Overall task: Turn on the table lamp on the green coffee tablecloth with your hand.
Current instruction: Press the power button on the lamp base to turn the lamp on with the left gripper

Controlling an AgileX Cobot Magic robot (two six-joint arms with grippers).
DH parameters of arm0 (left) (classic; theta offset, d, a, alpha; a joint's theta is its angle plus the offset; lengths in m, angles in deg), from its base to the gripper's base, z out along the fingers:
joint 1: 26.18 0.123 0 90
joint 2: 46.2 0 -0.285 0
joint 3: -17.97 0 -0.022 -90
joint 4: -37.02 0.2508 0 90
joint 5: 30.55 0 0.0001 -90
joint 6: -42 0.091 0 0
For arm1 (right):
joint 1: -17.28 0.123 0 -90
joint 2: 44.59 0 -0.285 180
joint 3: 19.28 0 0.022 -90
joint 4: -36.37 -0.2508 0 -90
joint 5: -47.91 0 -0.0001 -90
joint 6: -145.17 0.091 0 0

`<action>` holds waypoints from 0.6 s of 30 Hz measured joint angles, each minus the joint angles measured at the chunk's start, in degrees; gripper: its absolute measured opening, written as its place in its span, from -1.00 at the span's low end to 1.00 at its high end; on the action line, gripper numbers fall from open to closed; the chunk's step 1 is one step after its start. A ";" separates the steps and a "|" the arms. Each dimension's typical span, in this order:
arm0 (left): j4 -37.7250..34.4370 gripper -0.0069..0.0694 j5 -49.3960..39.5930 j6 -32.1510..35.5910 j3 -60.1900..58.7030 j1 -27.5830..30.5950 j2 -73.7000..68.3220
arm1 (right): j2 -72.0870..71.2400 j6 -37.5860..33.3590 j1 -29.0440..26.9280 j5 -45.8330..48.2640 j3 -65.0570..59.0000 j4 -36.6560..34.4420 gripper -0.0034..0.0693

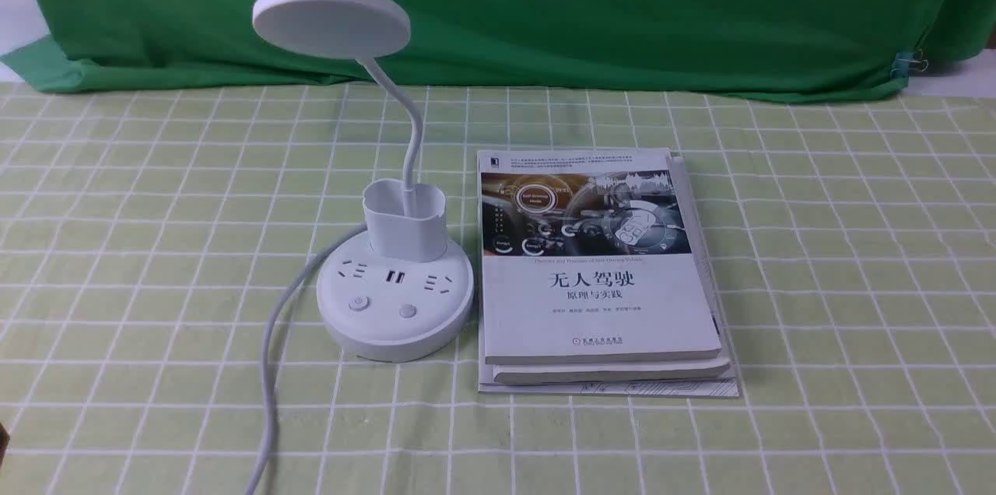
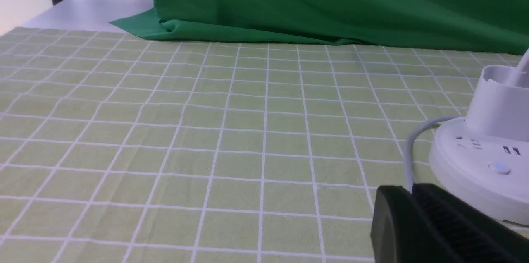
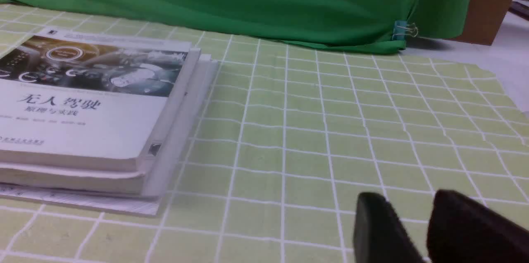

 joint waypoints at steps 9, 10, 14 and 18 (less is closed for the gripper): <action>0.28 -0.77 0.00 0.11 0.00 0.00 0.00 | 0.00 0.00 0.00 0.00 0.00 0.00 -0.24; 0.28 -0.77 0.00 0.11 0.00 0.00 0.00 | 0.00 0.00 0.00 0.00 0.00 0.00 -0.24; -1.66 -0.77 0.00 0.25 0.00 0.00 0.00 | 0.00 0.00 0.00 0.00 0.00 0.00 -0.24; -3.40 -0.77 0.00 0.25 0.00 0.00 0.00 | 0.00 0.00 0.00 0.00 0.00 0.00 -0.24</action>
